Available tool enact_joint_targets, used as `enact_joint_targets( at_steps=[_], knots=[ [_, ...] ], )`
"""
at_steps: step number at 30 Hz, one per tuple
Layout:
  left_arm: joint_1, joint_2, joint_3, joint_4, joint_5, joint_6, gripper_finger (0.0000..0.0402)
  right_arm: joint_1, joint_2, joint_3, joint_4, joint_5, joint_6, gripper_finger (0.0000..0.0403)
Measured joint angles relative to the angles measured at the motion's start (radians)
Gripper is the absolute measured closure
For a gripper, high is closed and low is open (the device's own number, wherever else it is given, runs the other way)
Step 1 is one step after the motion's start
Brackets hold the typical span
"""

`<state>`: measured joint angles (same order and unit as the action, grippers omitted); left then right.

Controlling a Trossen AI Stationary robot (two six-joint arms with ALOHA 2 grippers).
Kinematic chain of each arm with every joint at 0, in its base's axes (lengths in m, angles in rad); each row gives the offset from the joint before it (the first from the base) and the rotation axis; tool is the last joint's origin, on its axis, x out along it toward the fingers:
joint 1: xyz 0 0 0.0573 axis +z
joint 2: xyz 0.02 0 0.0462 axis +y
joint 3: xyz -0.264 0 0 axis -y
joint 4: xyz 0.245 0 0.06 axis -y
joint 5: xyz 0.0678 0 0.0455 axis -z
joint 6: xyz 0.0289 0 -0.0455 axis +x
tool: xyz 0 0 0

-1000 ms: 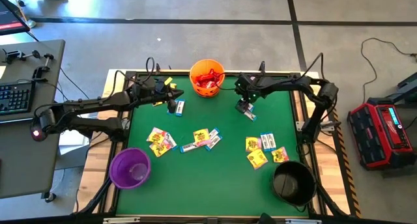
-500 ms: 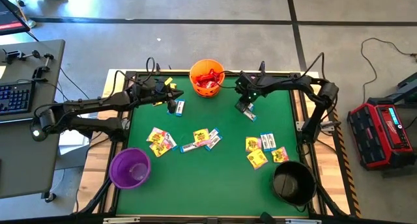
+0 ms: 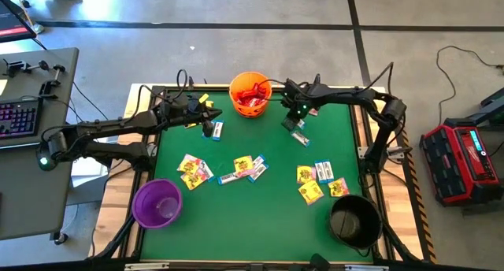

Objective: Sort candy by brand, put in halloween buckets
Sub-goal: Put the white chocolate bar into the black bucket

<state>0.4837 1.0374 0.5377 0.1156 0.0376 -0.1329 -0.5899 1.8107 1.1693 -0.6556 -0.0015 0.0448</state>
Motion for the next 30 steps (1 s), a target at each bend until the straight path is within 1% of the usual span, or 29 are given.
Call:
enact_joint_targets(
  at_steps=[4, 10, 15, 17, 19, 21, 26, 30],
  knots=[
    [0.0, 0.0, 0.0, 0.0, 0.0, 0.0, 0.0397, 0.0, -0.001, 0.073, -0.09, -0.007, 0.01, 0.0319],
    [0.0, 0.0, 0.0, 0.0, 0.0, 0.004, 0.0397, 0.013, -0.003, 0.24, -0.35, -0.023, 0.059, 0.0319],
    [0.0, 0.0, 0.0, 0.001, 0.0, 0.004, 0.0397, 0.073, -0.009, 0.398, -0.579, -0.044, 0.105, 0.032],
    [0.0, 0.0, 0.0, 0.001, 0.0, 0.004, 0.0397, 0.11, -0.023, 0.444, -0.641, -0.066, 0.143, 0.032],
    [0.0, 0.0, 0.0, 0.001, 0.0, 0.005, 0.0397, 0.151, -0.05, 0.466, -0.675, -0.113, 0.194, 0.032],
    [0.0, 0.0, 0.0, 0.001, 0.0, 0.005, 0.0397, 0.198, -0.092, 0.467, -0.691, -0.133, 0.258, 0.032],
    [0.0, 0.0, 0.0, 0.001, 0.0, 0.037, 0.0397, 0.342, -0.195, 0.461, -0.772, -0.117, 0.467, 0.032],
    [0.0, 0.0, 0.0, 0.001, 0.0, 0.05, 0.0397, 0.486, -0.293, 0.412, -0.801, -0.122, 0.701, 0.032]
  ],
)
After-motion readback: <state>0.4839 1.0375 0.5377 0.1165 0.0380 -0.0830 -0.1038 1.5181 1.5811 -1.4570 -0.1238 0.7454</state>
